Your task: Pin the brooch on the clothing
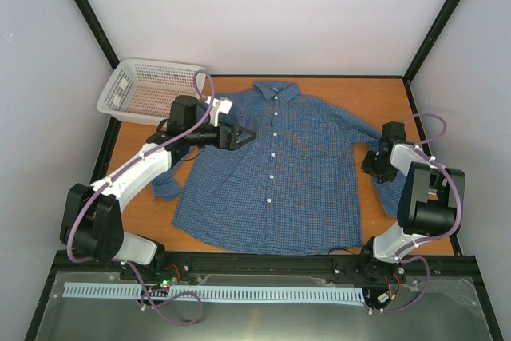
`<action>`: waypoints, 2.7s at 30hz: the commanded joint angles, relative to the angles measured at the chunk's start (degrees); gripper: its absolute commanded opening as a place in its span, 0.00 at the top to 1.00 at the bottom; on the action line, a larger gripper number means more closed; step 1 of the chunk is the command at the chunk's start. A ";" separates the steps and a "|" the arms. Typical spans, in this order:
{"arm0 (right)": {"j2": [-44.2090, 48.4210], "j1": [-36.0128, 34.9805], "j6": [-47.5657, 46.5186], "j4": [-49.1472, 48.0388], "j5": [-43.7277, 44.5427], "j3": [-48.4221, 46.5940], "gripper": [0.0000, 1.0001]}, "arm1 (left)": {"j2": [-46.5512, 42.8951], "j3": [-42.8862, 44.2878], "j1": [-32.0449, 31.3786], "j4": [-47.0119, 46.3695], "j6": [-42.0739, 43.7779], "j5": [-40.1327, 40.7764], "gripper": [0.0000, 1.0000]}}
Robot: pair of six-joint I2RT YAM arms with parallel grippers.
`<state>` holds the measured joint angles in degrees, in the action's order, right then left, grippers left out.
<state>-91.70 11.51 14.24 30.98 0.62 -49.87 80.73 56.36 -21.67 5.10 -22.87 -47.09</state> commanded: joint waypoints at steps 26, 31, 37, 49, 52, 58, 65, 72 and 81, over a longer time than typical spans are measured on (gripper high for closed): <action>14.97 0.08 1.77 -4.08 -18.26 0.85 0.31 | 1.79 0.08 -0.39 -2.02 0.07 -1.74 0.00; -0.29 0.02 -2.40 -4.97 -17.18 -15.86 0.22 | 1.82 -0.52 -0.34 -1.75 1.30 0.84 0.00; -18.61 -0.05 -5.37 -4.19 -17.21 -35.01 0.19 | 4.30 0.52 -0.38 1.28 4.70 7.05 0.00; -41.81 -6.19 -14.02 2.99 -23.38 -58.02 0.40 | 13.68 2.28 -0.39 3.77 8.02 11.72 0.00; -42.40 -7.15 -14.69 2.97 -23.98 -56.92 0.36 | 14.13 1.77 -0.39 5.43 8.07 11.76 0.00; -44.64 -8.34 -15.82 6.49 -20.84 -56.77 0.31 | 15.06 1.65 -0.39 5.36 7.89 10.70 0.00; -45.47 -10.45 -16.25 8.66 -11.51 -57.21 0.58 | 14.94 0.99 -0.39 5.26 7.57 11.23 0.00; -47.58 -10.37 -14.63 10.72 -1.34 -66.02 0.91 | 16.40 0.60 -0.39 7.11 6.37 13.52 0.00; -48.38 -9.61 -14.43 9.45 3.67 -71.48 0.95 | 20.03 -0.96 0.92 10.33 3.80 17.64 0.00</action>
<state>-139.87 1.15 -0.78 41.28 -0.25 -119.96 99.20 56.01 -21.61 13.13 -17.52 -31.73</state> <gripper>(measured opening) 0.049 0.997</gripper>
